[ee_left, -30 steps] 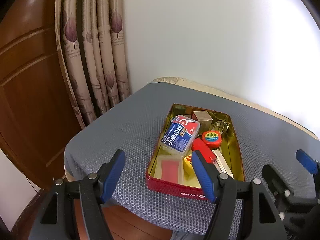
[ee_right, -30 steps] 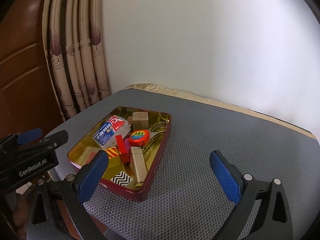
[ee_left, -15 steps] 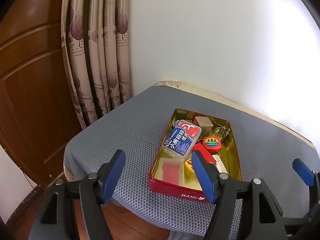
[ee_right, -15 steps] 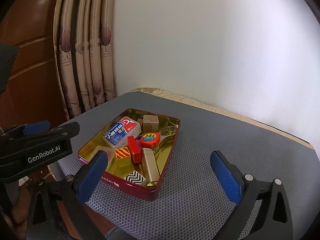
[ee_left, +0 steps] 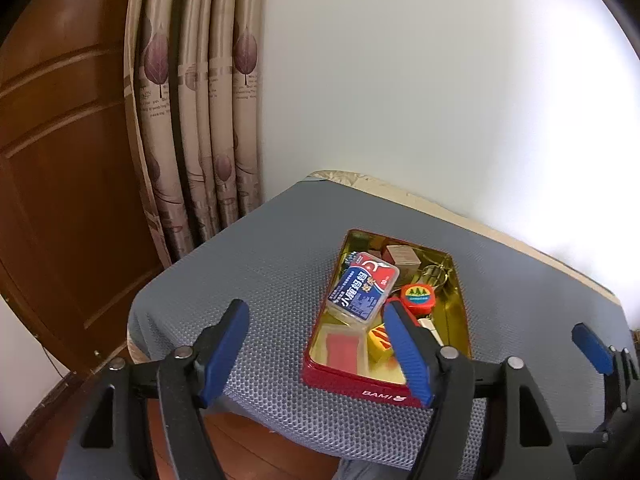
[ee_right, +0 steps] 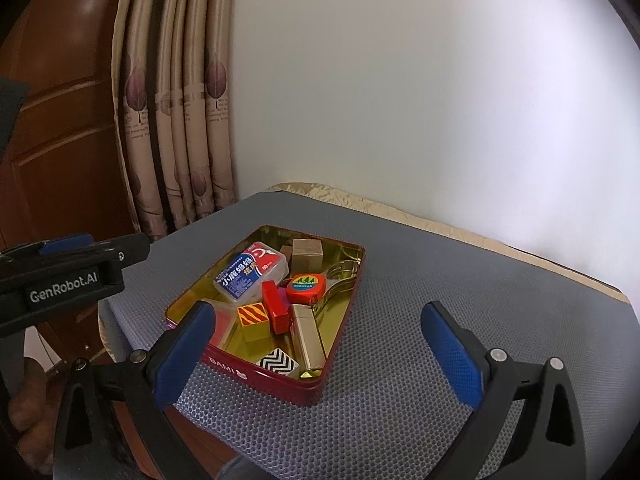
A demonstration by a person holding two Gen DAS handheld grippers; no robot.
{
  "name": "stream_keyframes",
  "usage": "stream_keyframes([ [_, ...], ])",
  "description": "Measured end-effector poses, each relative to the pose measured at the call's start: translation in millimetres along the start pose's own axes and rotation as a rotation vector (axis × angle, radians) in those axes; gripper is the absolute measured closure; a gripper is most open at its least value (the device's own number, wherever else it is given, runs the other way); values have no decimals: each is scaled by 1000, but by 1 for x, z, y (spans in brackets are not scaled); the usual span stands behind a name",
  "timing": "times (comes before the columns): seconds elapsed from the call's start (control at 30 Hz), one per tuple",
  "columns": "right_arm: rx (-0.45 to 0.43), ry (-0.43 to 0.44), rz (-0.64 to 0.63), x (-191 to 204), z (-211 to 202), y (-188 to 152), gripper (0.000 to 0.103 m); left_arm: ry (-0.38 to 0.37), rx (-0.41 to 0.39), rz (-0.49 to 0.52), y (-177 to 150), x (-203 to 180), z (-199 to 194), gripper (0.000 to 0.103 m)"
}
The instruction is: Organize rigid objects
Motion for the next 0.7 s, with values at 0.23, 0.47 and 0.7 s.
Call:
stream_keyframes([
  [0.23, 6, 5, -4, 4, 0, 0, 1, 27, 33, -1, -2, 3, 6, 16],
  [0.47, 11, 6, -3, 5, 0, -1, 1, 14, 0, -4, 0, 4, 0, 16],
  [0.7, 12, 11, -5, 7, -1, 0, 1, 7, -5, 24, 0, -2, 0, 16],
])
Point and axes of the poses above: each gripper's, at about its wrist camera, not at the fingertips, and z roughly the way its jaws point, x to its left, y to its top, the point moved 8 cm from there along z, roughly the way its jaws point, and after that the axes turned 4 degrees about x, right-handed, at the moved point
